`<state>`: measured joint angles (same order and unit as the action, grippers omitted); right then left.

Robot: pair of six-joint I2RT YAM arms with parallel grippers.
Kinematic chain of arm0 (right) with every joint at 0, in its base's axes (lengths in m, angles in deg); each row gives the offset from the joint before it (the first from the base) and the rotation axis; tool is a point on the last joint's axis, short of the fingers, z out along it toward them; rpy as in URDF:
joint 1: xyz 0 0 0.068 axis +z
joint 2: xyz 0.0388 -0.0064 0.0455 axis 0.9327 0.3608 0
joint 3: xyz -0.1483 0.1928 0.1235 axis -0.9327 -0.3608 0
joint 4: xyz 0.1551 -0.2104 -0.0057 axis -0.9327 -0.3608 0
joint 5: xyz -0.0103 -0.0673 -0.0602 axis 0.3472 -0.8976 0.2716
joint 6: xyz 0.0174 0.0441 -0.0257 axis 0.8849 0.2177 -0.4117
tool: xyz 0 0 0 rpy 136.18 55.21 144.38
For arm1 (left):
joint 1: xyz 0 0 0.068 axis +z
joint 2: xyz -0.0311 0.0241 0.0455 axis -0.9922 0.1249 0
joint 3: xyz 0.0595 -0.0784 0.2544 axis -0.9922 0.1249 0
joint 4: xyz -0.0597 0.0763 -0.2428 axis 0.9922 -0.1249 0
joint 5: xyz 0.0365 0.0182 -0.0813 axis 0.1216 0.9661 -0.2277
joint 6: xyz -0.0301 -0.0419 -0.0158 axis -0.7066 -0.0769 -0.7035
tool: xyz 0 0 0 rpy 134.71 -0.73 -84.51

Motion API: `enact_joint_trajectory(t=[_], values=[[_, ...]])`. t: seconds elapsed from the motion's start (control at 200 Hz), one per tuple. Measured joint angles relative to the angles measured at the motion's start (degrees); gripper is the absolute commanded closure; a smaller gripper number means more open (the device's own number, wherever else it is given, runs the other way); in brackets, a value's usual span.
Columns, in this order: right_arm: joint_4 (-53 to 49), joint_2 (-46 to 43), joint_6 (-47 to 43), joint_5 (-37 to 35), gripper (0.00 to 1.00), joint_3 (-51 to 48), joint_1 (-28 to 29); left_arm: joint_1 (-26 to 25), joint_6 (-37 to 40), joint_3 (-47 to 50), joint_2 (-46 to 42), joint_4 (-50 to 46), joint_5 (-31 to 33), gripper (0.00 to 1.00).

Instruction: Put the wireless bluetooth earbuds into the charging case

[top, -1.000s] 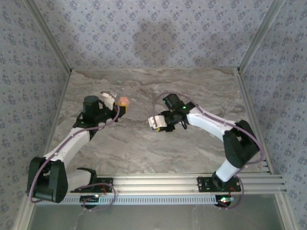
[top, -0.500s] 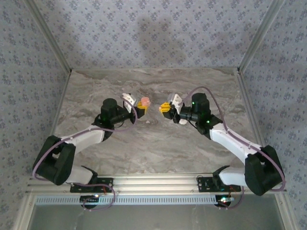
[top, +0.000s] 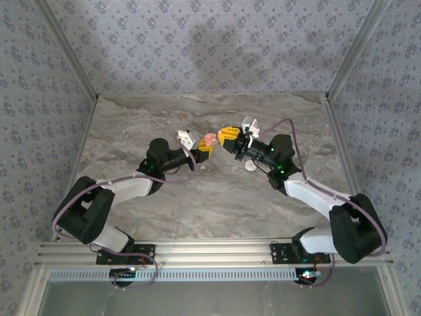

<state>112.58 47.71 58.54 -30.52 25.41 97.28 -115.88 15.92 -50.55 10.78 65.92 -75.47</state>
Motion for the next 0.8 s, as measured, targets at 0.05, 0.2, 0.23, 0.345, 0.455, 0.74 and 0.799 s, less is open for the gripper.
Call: enact_joint_trajectory(t=[0.05,0.2,0.23,0.345,0.455,0.74,0.799], values=[[1.6,1.1,1.2,-0.3,0.82,0.0,0.3,-0.2,0.0,-0.2,0.0,0.4,0.0,0.91],[3.9,2.9,2.7,-0.7,0.82,0.0,1.5,-0.5,0.0,-1.1,0.0,0.8,0.0,0.91],[4.2,3.2,2.8,-0.8,0.82,0.0,1.7,-0.5,0.0,-1.2,0.0,0.9,0.0,0.91],[4.8,4.0,3.0,-1.0,0.82,0.0,2.2,-0.5,0.0,-1.3,0.0,1.1,0.0,0.91],[5.2,5.0,3.0,-1.6,0.82,0.0,2.4,-0.5,-0.1,-1.4,0.0,1.4,0.0,0.91],[5.7,5.9,3.0,-2.4,0.82,0.0,2.6,-0.5,-1.2,-1.5,-0.6,2.0,0.2,0.91],[5.8,5.9,3.0,-2.7,0.82,0.0,2.7,-0.4,-1.4,-1.5,-0.8,2.0,0.2,0.91]])
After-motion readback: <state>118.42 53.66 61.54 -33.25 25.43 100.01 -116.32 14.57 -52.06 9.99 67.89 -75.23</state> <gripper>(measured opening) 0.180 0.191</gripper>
